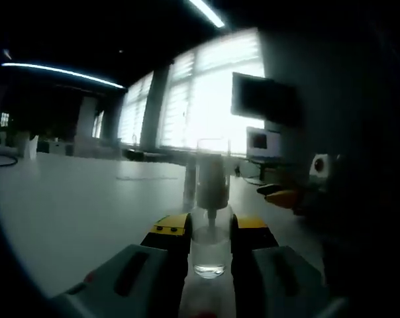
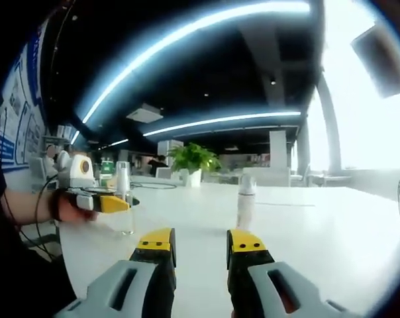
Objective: Clamp pump bottle remove cover press pump head put on cover
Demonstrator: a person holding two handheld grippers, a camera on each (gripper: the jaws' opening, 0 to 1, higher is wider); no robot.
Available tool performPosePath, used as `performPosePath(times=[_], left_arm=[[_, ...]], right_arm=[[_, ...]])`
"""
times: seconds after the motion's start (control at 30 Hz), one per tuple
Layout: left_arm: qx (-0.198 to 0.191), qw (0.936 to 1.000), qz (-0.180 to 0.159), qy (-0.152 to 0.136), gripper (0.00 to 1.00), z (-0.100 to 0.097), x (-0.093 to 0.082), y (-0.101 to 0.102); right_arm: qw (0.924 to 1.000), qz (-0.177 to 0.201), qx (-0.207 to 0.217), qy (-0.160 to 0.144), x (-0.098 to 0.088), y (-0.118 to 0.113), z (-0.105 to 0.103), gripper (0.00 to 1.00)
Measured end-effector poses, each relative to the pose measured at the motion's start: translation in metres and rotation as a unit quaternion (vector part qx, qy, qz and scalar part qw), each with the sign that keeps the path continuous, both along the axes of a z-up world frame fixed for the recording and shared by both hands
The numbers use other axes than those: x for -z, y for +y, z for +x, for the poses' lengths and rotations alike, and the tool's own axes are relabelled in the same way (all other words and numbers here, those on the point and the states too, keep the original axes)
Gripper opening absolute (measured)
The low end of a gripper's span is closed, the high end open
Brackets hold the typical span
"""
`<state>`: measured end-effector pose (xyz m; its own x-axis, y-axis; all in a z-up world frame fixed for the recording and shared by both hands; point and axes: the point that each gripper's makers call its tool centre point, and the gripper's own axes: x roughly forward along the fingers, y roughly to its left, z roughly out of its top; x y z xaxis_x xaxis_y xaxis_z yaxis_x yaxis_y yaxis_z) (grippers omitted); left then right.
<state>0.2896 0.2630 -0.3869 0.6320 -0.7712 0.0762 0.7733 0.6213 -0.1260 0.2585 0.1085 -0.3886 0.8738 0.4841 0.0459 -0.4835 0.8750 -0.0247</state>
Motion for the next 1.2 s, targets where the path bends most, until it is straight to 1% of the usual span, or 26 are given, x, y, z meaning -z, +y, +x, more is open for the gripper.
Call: performPosePath(times=[0.07,0.13,0.17,0.2,0.23,0.37,0.53,0.63,0.7,0.83,0.9,0.93,0.97,1.1,1.2], left_arm=[[-0.015,0.9997,-0.014,0.010,0.15,0.006,-0.003,0.005],[-0.032,0.9992,-0.017,0.014,0.15,0.015,-0.004,0.009],[-0.039,0.9991,-0.012,0.011,0.15,0.017,-0.005,0.010],[-0.049,0.9988,0.005,-0.005,0.15,0.021,-0.007,0.012],[-0.054,0.9985,0.008,-0.010,0.15,0.024,-0.010,0.011],[-0.064,0.9978,0.003,-0.015,0.15,0.036,-0.020,0.011],[-0.095,0.9950,0.021,-0.023,0.15,0.063,-0.026,0.017],[-0.100,0.9945,0.020,-0.026,0.15,0.071,-0.032,0.012],[-0.100,0.9947,0.010,-0.021,0.15,0.079,-0.035,0.010],[-0.116,0.9926,0.013,-0.032,0.15,0.097,-0.038,0.011],[-0.126,0.9914,0.009,-0.035,0.15,0.104,-0.040,0.012],[-0.135,0.9898,0.004,-0.044,0.15,0.109,-0.043,0.014],[-0.137,0.9894,0.000,-0.048,0.15,0.110,-0.044,0.011],[-0.137,0.9895,-0.008,-0.047,0.15,0.120,-0.046,0.003],[-0.149,0.9875,0.009,-0.052,0.15,0.134,-0.044,0.000]], right_arm=[[1.0000,0.001,0.001,0.000,0.000,-0.001,0.000,0.25],[1.0000,0.003,0.002,0.000,0.000,-0.003,0.001,0.25],[1.0000,0.005,0.003,0.001,0.000,-0.003,0.002,0.25],[1.0000,0.006,0.004,0.002,0.000,-0.004,0.002,0.25],[1.0000,0.008,0.004,0.001,0.000,-0.004,0.002,0.25],[0.9999,0.014,0.006,0.001,-0.001,-0.006,0.003,0.24],[0.9998,0.018,0.007,0.002,-0.001,-0.008,0.004,0.23],[0.9997,0.023,0.009,0.002,-0.002,-0.009,0.004,0.23],[0.9996,0.025,0.010,0.002,-0.003,-0.011,0.005,0.22],[0.9997,0.021,0.010,0.001,-0.002,-0.010,0.006,0.21],[0.9997,0.024,0.010,0.001,-0.002,-0.011,0.006,0.21],[0.9996,0.026,0.011,0.000,-0.002,-0.012,0.007,0.21],[0.9995,0.028,0.012,-0.001,-0.003,-0.013,0.007,0.21],[0.9994,0.032,0.011,-0.002,-0.004,-0.013,0.006,0.21],[0.9994,0.033,0.011,-0.002,-0.004,-0.013,0.006,0.21]])
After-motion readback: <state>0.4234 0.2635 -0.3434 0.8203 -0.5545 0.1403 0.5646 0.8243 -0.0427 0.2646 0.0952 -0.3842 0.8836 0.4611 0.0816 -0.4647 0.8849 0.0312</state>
